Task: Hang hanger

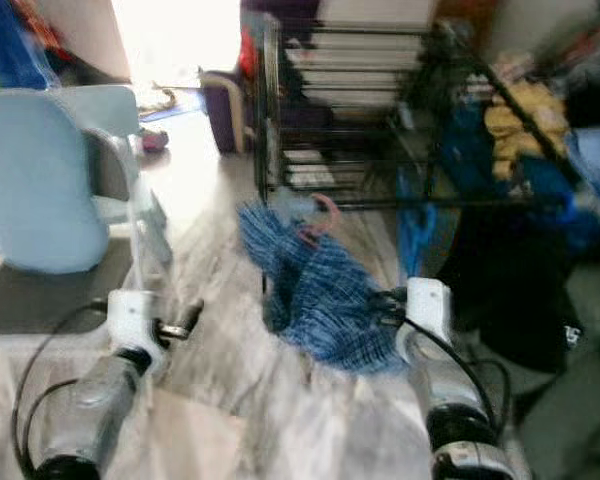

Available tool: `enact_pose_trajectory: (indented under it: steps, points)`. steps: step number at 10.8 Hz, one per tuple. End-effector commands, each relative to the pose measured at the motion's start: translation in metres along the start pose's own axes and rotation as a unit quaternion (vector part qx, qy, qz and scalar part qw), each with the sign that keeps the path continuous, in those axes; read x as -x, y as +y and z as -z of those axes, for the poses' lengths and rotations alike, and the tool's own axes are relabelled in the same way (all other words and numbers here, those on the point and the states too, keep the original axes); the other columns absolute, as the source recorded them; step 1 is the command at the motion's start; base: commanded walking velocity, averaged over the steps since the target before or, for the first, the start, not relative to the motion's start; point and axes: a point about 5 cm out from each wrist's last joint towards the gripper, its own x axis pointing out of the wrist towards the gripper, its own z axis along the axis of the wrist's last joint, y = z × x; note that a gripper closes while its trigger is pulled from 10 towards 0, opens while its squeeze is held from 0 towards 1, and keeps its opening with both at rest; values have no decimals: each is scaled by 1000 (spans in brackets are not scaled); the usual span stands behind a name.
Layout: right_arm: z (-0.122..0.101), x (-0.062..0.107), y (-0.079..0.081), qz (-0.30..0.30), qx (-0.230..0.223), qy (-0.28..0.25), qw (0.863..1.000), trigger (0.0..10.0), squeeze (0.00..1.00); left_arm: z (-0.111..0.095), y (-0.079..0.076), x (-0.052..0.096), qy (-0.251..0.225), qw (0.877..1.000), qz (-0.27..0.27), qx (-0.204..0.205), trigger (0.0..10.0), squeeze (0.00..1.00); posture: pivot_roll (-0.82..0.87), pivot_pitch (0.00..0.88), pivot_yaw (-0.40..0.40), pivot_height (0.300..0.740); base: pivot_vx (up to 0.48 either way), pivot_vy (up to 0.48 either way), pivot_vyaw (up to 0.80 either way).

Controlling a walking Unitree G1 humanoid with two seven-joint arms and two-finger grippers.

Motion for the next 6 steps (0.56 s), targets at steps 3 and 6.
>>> enact_pose_trajectory:
  steps: [3,6]
  points:
    - [13,2,2,-34,10,31,999,10000,0,3,-7,-3,12,1000,-9,4,10000,0,-108,0,-31,740,0,0,0]
    - [27,12,39,-176,39,66,981,10000,0,5,-8,-4,20,1000,-16,6,10000,0,-114,0,-33,740,0,0,0]
